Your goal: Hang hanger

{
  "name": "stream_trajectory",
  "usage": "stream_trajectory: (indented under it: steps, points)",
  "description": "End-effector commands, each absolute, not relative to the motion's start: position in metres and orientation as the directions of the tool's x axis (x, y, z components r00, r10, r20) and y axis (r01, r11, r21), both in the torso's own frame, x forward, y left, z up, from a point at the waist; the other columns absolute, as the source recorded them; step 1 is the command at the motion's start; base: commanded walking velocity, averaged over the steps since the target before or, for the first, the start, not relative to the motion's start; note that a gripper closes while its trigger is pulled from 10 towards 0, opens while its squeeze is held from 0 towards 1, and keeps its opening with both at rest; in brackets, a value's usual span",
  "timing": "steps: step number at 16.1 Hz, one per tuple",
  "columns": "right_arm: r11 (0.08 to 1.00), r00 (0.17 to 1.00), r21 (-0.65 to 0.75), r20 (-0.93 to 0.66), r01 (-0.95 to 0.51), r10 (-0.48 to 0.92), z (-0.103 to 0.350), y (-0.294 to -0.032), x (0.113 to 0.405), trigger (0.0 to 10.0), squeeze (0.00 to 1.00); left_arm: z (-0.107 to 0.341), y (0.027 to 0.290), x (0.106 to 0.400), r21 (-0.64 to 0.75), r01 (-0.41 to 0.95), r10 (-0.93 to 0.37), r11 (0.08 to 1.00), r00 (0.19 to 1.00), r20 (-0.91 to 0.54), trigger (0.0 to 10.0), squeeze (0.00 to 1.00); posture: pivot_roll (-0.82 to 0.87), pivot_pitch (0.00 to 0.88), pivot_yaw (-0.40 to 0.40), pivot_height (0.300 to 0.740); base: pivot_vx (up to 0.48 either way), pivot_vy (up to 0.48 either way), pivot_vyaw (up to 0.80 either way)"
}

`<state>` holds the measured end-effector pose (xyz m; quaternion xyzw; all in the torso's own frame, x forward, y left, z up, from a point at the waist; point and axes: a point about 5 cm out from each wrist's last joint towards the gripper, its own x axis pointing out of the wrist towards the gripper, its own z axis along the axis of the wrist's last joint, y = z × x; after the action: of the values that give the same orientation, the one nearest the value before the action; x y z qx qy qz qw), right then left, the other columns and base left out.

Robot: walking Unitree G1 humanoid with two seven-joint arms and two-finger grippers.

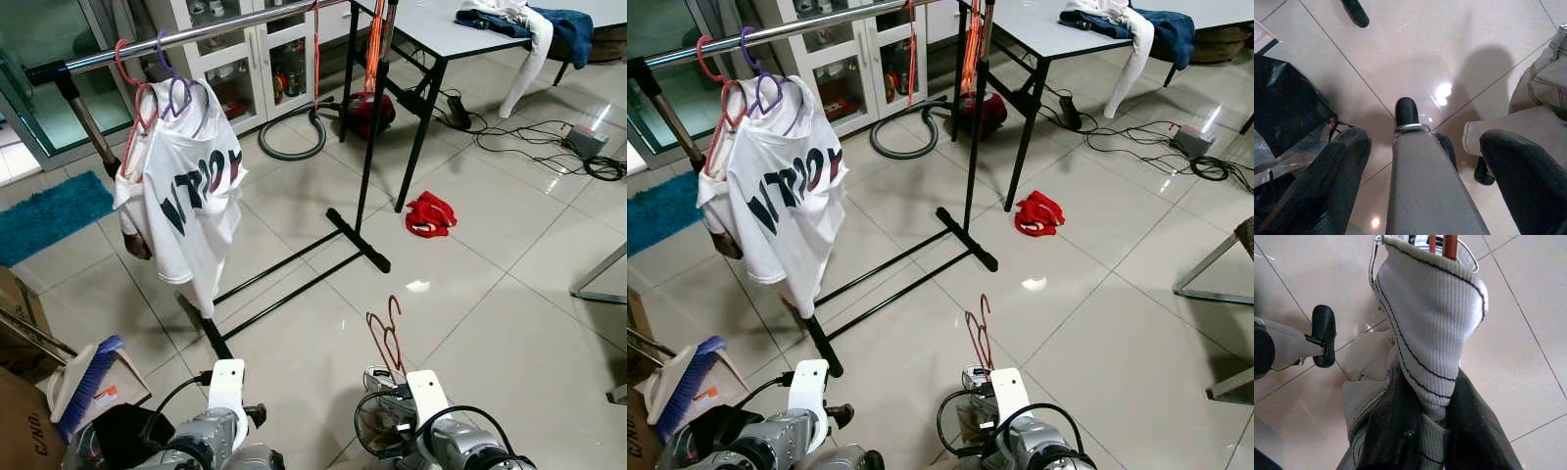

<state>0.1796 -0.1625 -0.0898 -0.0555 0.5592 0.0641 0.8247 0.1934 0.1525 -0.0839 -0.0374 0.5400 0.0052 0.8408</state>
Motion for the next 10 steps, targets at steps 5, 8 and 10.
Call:
stream_trajectory:
  steps: [5,8,10]
  points:
    - [0.982,0.361,-0.031,-0.932,-0.186,0.039,-0.0907,-0.1634,0.1776,10.0,0.00,-0.0855,0.1543,0.1901,-0.054,-0.032,-0.035,0.998,0.418,-0.908,10.0,0.00,-0.08,0.000,0.034,0.740,0.000,0.000,0.00]
    - [0.981,0.360,-0.032,-0.932,-0.192,0.040,-0.0908,-0.1632,0.1774,10.0,0.00,-0.0855,0.1546,0.1901,-0.052,-0.027,-0.036,0.998,0.420,-0.907,10.0,0.00,-0.08,0.000,0.034,0.740,0.000,0.000,0.00]
    - [0.981,0.360,-0.032,-0.932,-0.191,0.040,-0.0909,-0.1633,0.1771,10.0,0.00,-0.0857,0.1547,0.1897,-0.050,-0.028,-0.033,0.998,0.418,-0.908,10.0,0.00,-0.08,0.000,0.035,0.740,0.000,0.000,0.00]
